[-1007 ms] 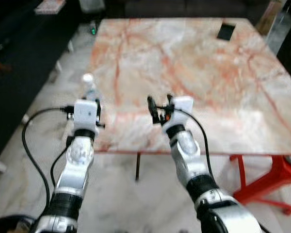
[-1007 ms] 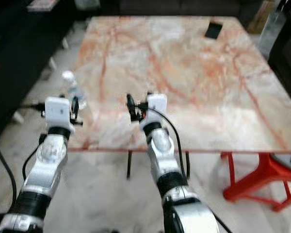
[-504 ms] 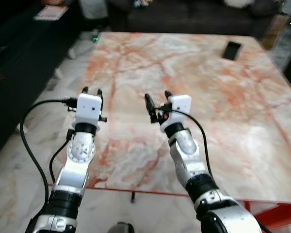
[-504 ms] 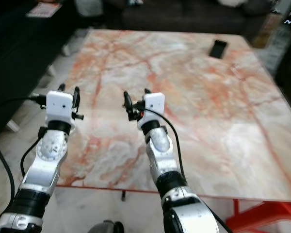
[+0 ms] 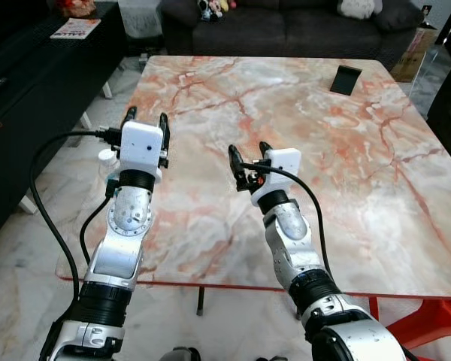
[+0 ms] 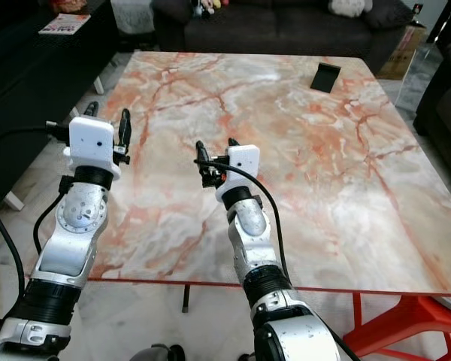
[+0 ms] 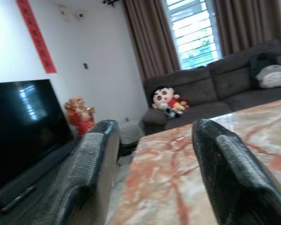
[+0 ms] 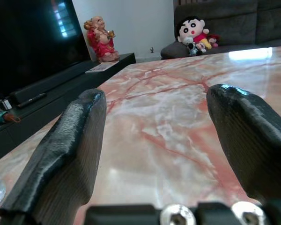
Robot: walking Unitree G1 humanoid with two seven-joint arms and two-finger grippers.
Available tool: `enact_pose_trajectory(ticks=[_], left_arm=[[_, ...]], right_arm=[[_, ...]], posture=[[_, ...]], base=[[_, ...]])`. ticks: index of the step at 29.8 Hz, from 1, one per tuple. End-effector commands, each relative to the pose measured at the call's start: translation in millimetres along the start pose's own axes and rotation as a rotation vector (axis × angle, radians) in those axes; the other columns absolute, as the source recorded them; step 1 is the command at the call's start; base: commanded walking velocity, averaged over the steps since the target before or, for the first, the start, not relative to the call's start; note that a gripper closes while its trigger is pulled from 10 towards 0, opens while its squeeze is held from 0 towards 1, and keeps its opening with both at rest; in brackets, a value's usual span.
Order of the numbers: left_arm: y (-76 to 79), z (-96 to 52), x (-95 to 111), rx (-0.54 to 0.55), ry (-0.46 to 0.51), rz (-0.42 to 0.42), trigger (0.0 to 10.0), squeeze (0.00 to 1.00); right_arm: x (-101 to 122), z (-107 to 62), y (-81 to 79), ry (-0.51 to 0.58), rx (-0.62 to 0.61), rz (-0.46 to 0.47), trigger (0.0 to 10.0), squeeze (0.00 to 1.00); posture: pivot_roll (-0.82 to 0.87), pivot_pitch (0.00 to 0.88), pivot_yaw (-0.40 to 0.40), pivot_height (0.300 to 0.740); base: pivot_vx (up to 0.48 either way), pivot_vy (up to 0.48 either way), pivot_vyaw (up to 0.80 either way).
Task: Picking trash to rubbish bin
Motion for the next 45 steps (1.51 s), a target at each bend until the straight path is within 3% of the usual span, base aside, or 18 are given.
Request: enact_pose_trajectory(ticks=[1, 8, 10, 18, 19, 21, 22, 30, 36, 45], left_arm=[[-8.4, 2.7, -8.7, 0.015, -0.049, -0.009, 10.0, 1.00], [-34.5, 9.6, -25.3, 0.077, -0.122, -0.049, 10.0, 1.00], [-41.2, 12.4, -28.1, 0.103, -0.134, -0.100, 10.0, 1.00], [-41.9, 16.7, -31.1, 0.102, -0.151, -0.145, 10.0, 1.00], [-40.3, 20.3, -39.9, 0.113, -0.202, -0.162, 10.0, 0.85], [-39.5, 21.7, -41.6, 0.110, -0.209, -0.163, 10.0, 0.85], [-38.5, 22.5, -42.4, 0.103, -0.212, -0.151, 10.0, 0.00], [-35.2, 35.5, -47.0, 0.077, -0.220, -0.223, 10.0, 0.00], [-30.7, 44.7, -48.0, 0.045, -0.228, -0.185, 10.0, 0.00], [-33.8, 45.5, -39.1, 0.057, -0.168, -0.118, 10.0, 0.00]], right_arm=[[-1.5, -0.2, -1.3, -0.009, 0.002, 0.007, 10.0, 0.00], [-3.1, -1.7, -0.8, -0.012, 0.002, 0.006, 10.0, 0.00], [-3.3, -2.0, -1.2, -0.012, 0.003, 0.005, 10.0, 0.00], [-3.4, -2.0, -1.4, -0.013, 0.004, 0.006, 10.0, 0.00], [-4.1, -2.3, -2.2, -0.015, 0.006, 0.005, 10.0, 0.00], [-4.2, -2.5, -2.3, -0.016, 0.007, 0.005, 10.0, 0.00], [-4.4, -2.7, -2.2, -0.016, 0.007, 0.006, 10.0, 0.00], [-6.2, -5.6, -1.9, -0.019, 0.008, 0.004, 10.0, 0.00], [-8.4, -9.0, -3.8, -0.021, 0.010, 0.008, 10.0, 0.00], [-9.7, -10.7, -6.8, -0.027, 0.017, 0.012, 10.0, 0.00]], posture=[[0.14, 0.130, -0.001, 0.740], [0.14, 0.125, 0.000, 0.740], [0.14, 0.122, 0.000, 0.740], [0.14, 0.126, -0.001, 0.740], [0.14, 0.132, -0.004, 0.740], [0.14, 0.132, -0.004, 0.740], [0.13, 0.136, -0.006, 0.740], [0.13, 0.153, -0.007, 0.740], [0.13, 0.176, -0.009, 0.740], [0.13, 0.191, -0.013, 0.740]], base=[[0.000, 0.000, 0.00], [0.000, 0.000, 0.00], [0.000, 0.000, 0.00], [0.000, 0.000, 0.00], [0.000, 0.000, 0.00], [0.000, 0.000, 0.00], [0.000, 0.000, 0.00], [0.000, 0.000, 0.00], [0.000, 0.000, 0.00], [0.000, 0.000, 0.00]])
Point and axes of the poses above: a point about 5 cm out from each wrist's last joint towards the gripper, its own z axis pointing out of the wrist towards the gripper, its own x axis along the axis of the wrist's last joint, y = z × x, the point moved 4 cm from there along z, pointing out of the wrist towards the gripper, and after that the axes turned 5 degrees about -z, right-handed, at the moved point
